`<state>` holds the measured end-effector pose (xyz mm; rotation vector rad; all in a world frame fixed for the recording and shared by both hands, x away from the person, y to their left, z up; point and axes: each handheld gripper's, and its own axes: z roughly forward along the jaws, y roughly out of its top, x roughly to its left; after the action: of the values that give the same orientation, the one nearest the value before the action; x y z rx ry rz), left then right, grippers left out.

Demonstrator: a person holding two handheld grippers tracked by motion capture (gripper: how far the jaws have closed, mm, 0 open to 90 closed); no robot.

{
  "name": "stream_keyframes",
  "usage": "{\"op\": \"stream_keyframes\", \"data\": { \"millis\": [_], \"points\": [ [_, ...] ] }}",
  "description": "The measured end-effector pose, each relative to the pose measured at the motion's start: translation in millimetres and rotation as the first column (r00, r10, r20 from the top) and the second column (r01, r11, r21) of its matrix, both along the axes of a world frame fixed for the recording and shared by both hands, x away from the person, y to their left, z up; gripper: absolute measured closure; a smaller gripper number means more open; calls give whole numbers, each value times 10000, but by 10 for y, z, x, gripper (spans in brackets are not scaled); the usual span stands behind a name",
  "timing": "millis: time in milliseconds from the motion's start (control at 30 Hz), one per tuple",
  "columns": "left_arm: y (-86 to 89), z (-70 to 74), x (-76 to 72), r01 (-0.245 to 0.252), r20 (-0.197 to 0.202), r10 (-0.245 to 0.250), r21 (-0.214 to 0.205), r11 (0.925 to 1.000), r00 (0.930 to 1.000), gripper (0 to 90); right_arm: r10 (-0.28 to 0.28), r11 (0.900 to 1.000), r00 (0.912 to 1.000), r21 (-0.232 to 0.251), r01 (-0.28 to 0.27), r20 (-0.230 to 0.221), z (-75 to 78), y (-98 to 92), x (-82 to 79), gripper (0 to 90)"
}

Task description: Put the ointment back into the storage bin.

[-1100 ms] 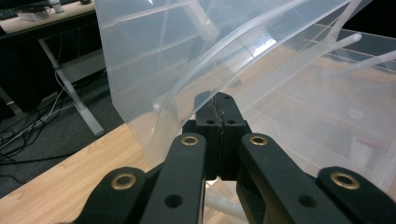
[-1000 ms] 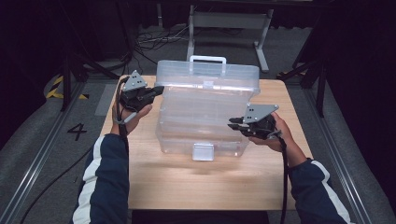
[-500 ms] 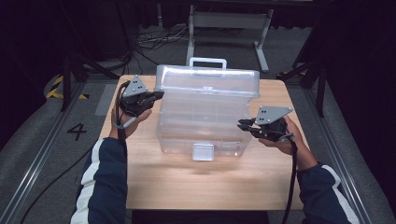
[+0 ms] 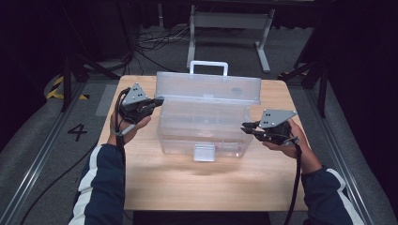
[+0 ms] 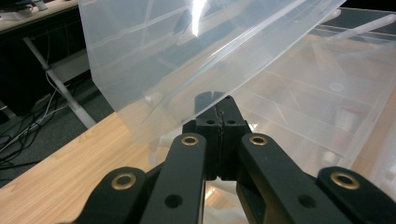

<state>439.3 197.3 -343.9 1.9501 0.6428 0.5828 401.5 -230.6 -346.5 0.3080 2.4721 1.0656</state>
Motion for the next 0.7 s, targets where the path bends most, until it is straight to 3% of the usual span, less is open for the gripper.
{"op": "stream_keyframes", "data": {
  "millis": [700],
  "points": [
    [64,-116,-151,379,-10,-379,295,9988,9993,900,-382,9988,9993,321,382,-17,-60,-115,-114,825]
  ]
}}
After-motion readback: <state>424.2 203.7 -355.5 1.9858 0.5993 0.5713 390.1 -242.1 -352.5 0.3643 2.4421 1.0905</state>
